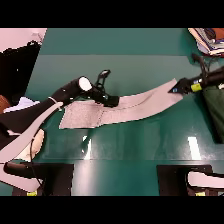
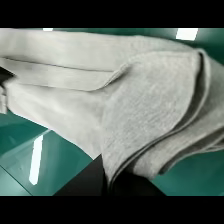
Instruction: Fold the shirts.
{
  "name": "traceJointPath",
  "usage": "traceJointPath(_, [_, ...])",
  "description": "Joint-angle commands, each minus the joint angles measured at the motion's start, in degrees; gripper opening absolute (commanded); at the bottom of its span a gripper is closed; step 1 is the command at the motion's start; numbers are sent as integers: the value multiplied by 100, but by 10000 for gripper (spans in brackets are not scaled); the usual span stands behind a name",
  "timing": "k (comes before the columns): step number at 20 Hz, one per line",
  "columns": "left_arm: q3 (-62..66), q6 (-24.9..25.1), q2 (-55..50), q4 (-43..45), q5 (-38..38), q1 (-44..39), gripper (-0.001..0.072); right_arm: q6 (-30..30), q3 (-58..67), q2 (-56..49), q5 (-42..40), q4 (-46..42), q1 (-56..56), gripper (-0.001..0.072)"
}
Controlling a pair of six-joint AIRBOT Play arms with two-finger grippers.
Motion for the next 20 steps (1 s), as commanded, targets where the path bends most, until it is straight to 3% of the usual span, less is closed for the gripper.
traceJointPath(1, [310,-7,-431,11,59,-280,25,413,796,400,61,22,675,13])
traceJointPath(9, [326,-4,-573,15,328,-273,25,748,1926,413,-203,17,2312,13])
traceJointPath(12, [577,-7,-546,101,11,-181,24,752,1926,413,-570,17,2732,13])
traceJointPath(15, [789,-76,-164,575,-304,291,24,750,1928,398,-874,15,3130,13])
traceJointPath(20, [909,-151,1169,1368,-837,1845,25,715,1928,-90,-1663,22,4155,14])
